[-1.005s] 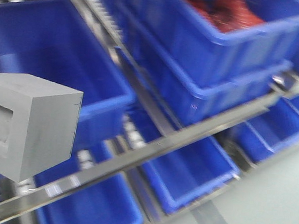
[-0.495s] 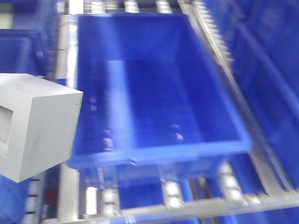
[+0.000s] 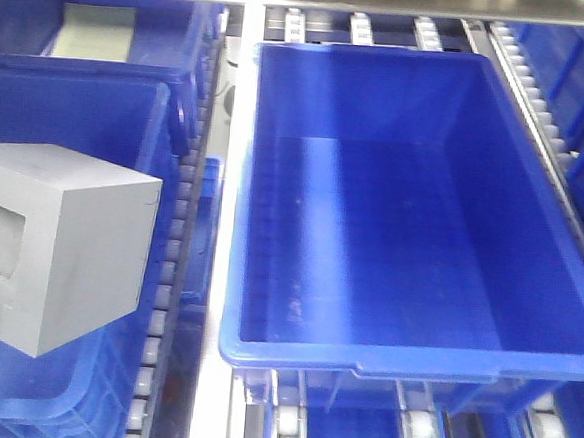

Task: Sort gray base to blue bin
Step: 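Turn the base to face the empty blue bin on the roller rack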

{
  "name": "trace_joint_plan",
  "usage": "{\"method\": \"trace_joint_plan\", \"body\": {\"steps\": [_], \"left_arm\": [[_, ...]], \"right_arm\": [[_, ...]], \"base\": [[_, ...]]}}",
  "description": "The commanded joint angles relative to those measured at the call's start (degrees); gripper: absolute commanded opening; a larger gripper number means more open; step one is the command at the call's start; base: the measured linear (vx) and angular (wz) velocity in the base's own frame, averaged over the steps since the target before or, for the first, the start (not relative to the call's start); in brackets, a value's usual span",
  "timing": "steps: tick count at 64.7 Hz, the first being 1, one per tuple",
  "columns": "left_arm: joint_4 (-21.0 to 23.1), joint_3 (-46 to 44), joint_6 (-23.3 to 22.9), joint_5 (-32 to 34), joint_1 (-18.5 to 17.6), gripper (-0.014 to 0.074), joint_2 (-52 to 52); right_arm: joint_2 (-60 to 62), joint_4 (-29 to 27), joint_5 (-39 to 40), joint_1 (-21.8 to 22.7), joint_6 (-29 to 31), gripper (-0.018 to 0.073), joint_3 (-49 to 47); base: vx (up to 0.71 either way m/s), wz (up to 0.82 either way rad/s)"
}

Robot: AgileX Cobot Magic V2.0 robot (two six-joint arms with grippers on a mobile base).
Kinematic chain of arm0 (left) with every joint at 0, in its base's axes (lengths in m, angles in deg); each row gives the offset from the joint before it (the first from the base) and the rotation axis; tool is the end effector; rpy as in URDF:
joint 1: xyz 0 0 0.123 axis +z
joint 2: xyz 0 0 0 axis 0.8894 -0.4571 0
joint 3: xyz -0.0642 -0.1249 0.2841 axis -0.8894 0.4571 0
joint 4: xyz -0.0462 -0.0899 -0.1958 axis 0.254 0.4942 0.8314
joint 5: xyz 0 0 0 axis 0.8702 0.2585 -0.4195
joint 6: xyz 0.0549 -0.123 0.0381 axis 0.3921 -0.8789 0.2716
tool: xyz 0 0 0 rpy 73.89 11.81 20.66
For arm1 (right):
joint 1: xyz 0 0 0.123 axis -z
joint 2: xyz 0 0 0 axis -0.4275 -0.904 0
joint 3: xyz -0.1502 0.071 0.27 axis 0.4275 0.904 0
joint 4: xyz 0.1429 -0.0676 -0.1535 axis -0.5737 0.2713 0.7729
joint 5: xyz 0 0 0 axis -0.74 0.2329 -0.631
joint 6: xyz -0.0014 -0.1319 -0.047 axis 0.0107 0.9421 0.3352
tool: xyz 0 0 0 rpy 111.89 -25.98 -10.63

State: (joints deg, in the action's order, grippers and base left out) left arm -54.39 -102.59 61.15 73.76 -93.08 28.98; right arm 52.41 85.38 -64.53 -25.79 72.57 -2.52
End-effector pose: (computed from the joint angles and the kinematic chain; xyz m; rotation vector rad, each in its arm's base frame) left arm 0.0814 -0.0449 0.3525 0.2751 1.6104 -0.5296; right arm 0.0412 0.0000 0.1952 0.0178 1.5843 0.0271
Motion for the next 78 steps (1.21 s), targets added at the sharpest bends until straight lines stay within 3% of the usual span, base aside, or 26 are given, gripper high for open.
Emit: {"method": "trace_joint_plan", "body": {"steps": [1, 62, 78], "left_arm": [[0.2, -1.8, -0.2, 6.4, -0.3, 0.0004, -0.1], [0.2, -1.8, -0.2, 6.4, -0.3, 0.0004, -0.1], [0.3, -1.8, -0.2, 10.0, -0.4, 0.0004, -1.0]], "right_arm": [[0.4, 0.2, 4.4, 0.2, 0.4, -0.0004, 0.1], [0.4, 0.2, 4.4, 0.2, 0.4, -0.0004, 0.1], [0.4, 0.2, 4.4, 0.2, 0.4, -0.0004, 0.1]], "base": [[0.05, 0.18], [0.0, 0.01], [0.0, 0.0]]}}
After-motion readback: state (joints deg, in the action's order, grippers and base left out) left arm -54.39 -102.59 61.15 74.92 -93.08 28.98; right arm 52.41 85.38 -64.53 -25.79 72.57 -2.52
